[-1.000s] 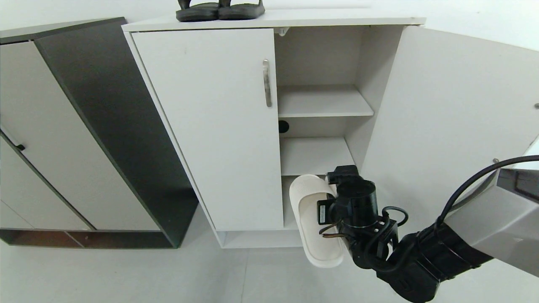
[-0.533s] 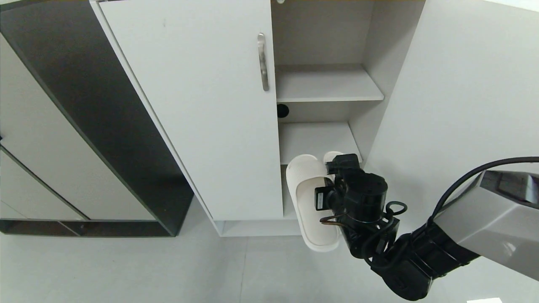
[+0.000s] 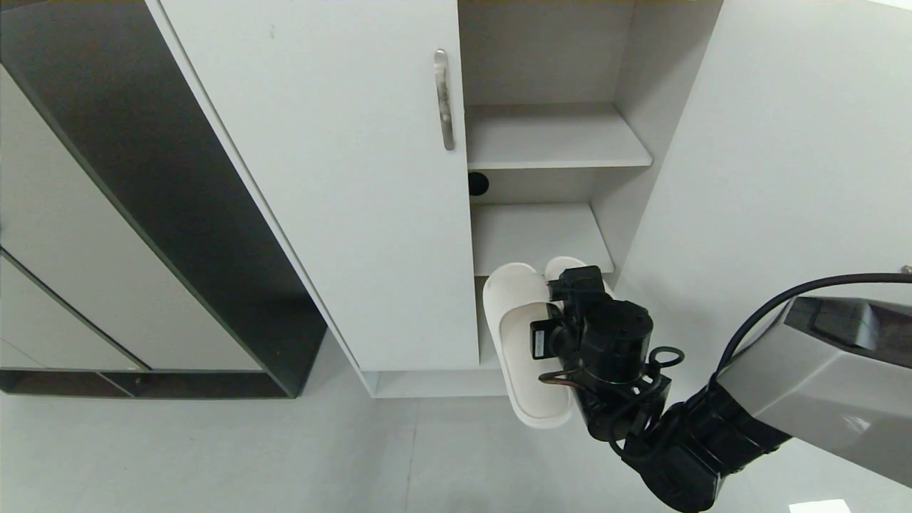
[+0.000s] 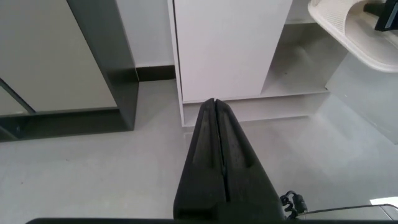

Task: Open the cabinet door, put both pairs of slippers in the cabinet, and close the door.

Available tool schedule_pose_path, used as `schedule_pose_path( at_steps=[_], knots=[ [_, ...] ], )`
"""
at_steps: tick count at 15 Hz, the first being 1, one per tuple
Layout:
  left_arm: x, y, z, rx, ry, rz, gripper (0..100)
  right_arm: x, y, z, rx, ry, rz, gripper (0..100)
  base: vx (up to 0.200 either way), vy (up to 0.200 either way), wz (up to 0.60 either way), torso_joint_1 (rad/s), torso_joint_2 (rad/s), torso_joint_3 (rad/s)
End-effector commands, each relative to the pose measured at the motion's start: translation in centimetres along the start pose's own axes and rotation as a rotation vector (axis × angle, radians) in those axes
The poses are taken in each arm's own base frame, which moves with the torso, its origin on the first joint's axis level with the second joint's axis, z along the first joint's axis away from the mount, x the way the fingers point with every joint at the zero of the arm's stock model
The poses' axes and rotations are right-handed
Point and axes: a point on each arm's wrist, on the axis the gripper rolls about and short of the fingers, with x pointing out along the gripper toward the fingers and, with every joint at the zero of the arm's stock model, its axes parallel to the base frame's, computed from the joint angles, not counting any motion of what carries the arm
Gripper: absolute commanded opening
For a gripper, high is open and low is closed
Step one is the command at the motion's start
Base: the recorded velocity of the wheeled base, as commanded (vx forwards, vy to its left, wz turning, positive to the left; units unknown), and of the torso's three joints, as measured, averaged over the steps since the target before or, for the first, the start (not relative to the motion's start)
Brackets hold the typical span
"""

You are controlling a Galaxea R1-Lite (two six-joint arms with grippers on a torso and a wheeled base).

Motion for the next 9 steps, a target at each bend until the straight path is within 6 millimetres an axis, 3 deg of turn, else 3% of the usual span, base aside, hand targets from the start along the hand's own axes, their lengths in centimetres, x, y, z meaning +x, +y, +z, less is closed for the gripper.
schedule_pose_path(
  at_steps=[1, 3, 9],
  knots=[
    [0.0, 0.0, 0.0, 0.0, 0.001, 0.0, 0, 0.2, 0.1, 0.1, 0.003, -0.004, -0.002, 0, 0.0, -0.2, 0.0, 0.002, 0.01, 0.002],
    [0.0, 0.0, 0.0, 0.0, 0.001, 0.0, 0, 0.6, 0.5, 0.0, 0.008, -0.011, -0.004, 0, 0.0, -0.2, 0.0, 0.005, 0.0, -0.002],
    [0.0, 0.0, 0.0, 0.0, 0.001, 0.0, 0, 3.1, 1.6, -1.3, 0.01, -0.011, -0.042, 0, 0.0, 0.0, 0.0, 0.0, 0.0, 0.0]
  ],
)
